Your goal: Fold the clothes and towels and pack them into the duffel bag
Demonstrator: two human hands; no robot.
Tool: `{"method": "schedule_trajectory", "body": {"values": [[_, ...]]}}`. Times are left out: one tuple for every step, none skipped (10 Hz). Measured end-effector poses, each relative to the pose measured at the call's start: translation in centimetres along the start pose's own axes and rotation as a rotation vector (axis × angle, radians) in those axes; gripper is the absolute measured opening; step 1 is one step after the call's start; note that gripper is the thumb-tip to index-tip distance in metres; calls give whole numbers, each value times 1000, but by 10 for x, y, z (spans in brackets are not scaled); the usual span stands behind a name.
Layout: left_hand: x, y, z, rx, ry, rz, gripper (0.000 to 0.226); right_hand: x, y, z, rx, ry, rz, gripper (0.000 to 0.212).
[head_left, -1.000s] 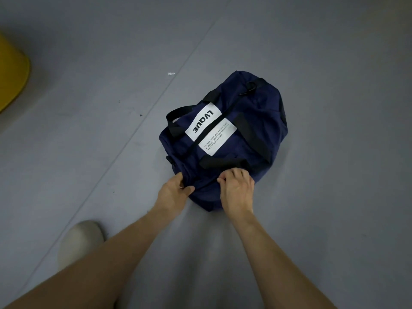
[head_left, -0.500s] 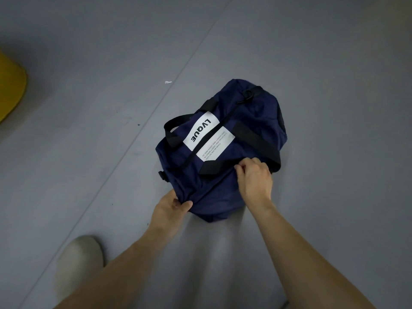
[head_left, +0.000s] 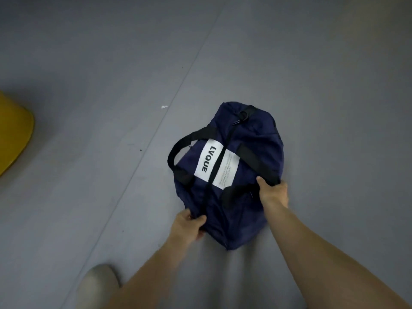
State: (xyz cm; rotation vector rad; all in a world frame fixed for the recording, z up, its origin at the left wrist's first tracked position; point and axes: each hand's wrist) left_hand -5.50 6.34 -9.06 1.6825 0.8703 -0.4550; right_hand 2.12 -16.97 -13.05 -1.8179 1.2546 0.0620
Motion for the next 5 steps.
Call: {"method": "schedule_trajectory", "body": {"values": [[-33, -33, 22, 30, -174, -77, 14, -7, 12, -18, -50, -27, 17, 88], [-52, -60, 36, 146, -115, -21, 14, -14, 24, -49, -127, -22, -37, 72], [-53, -74, 31, 512, -59, 144, 27, -26, 20, -90, -145, 103, -39, 61], [-50, -50, 8, 774, 21, 228, 45, -39, 4, -125, -134, 54, -137, 54], [-73, -3, -9, 571, 60, 318, 46, -70, -7, -155, -61, -61, -233, 43]]}}
Point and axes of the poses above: each hand's wrist, its own x-axis towards the middle knuckle, its own z-axis out of the palm, y = z × x, and after that the axes turned 10 degrees about y, right-handed
